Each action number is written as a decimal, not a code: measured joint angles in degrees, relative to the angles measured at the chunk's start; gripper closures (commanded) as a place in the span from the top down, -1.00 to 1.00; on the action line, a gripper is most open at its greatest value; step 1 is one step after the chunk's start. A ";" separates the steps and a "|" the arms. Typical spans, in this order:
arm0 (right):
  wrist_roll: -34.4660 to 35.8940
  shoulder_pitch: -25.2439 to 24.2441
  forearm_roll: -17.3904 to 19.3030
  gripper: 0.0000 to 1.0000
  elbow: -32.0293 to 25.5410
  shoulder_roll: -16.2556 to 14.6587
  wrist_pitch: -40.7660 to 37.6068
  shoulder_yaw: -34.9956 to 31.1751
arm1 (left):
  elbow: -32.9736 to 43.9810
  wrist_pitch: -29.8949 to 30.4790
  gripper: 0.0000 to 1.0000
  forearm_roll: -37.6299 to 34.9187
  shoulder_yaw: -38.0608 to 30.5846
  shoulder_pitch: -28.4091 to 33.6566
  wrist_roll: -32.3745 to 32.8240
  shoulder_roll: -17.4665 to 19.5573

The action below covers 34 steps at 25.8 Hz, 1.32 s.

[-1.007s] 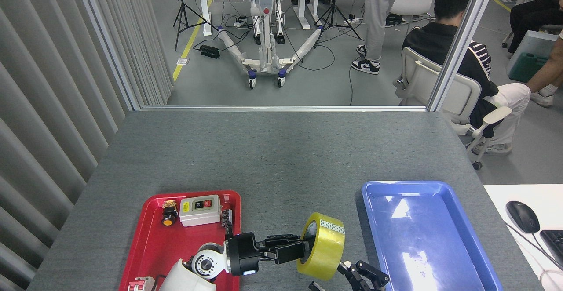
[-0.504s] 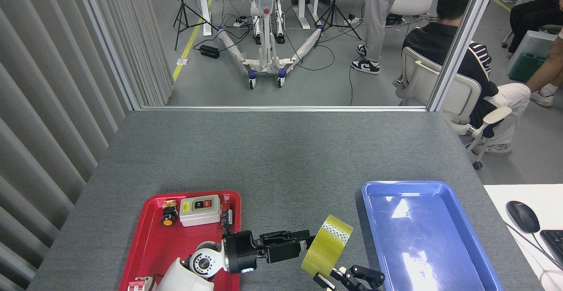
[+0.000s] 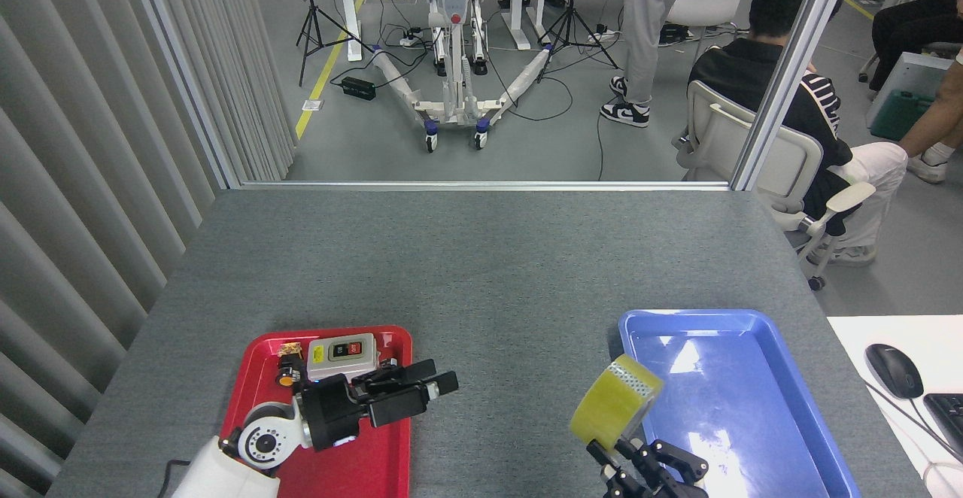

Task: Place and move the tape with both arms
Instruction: 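Release the tape roll from the left gripper and withdraw it, then carry the tape roll with the right gripper into the blue tray and release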

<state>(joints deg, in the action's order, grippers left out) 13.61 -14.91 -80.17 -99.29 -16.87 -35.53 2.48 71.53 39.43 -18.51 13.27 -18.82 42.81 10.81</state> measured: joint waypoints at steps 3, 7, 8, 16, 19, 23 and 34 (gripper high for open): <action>-6.84 0.28 0.20 -0.95 0.29 -0.66 9.16 -0.68 | 2.53 -1.18 0.85 -3.04 -2.15 3.27 -9.85 4.57; -18.99 2.15 0.60 -0.91 0.34 -1.77 22.04 -0.58 | 8.67 -7.65 0.85 -14.53 -4.20 9.50 -28.76 9.23; -21.80 2.70 0.64 -0.91 0.33 -2.16 24.65 -0.45 | 10.61 -10.79 0.85 -18.71 -4.46 11.05 -33.74 9.78; -44.92 8.42 5.54 -0.89 0.70 -6.50 37.46 1.24 | 21.47 -35.16 0.90 -49.99 -6.33 23.91 -52.42 7.67; -49.05 10.86 7.86 -0.87 2.50 -8.10 40.09 1.56 | 22.40 -37.72 0.91 -53.28 -7.13 26.50 -53.55 5.82; -50.67 13.95 9.81 -0.85 6.19 -9.68 42.08 2.97 | 23.00 -42.07 0.95 -54.44 -7.03 28.66 -55.00 4.82; -49.39 17.54 11.27 0.95 11.34 -10.51 44.43 4.60 | 22.98 -44.25 0.95 -54.37 -6.77 29.39 -55.45 4.70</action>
<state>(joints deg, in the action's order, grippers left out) -35.79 2.63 -68.90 -87.96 -27.38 8.90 7.08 94.51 -4.82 -72.87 6.50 10.57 -12.64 15.51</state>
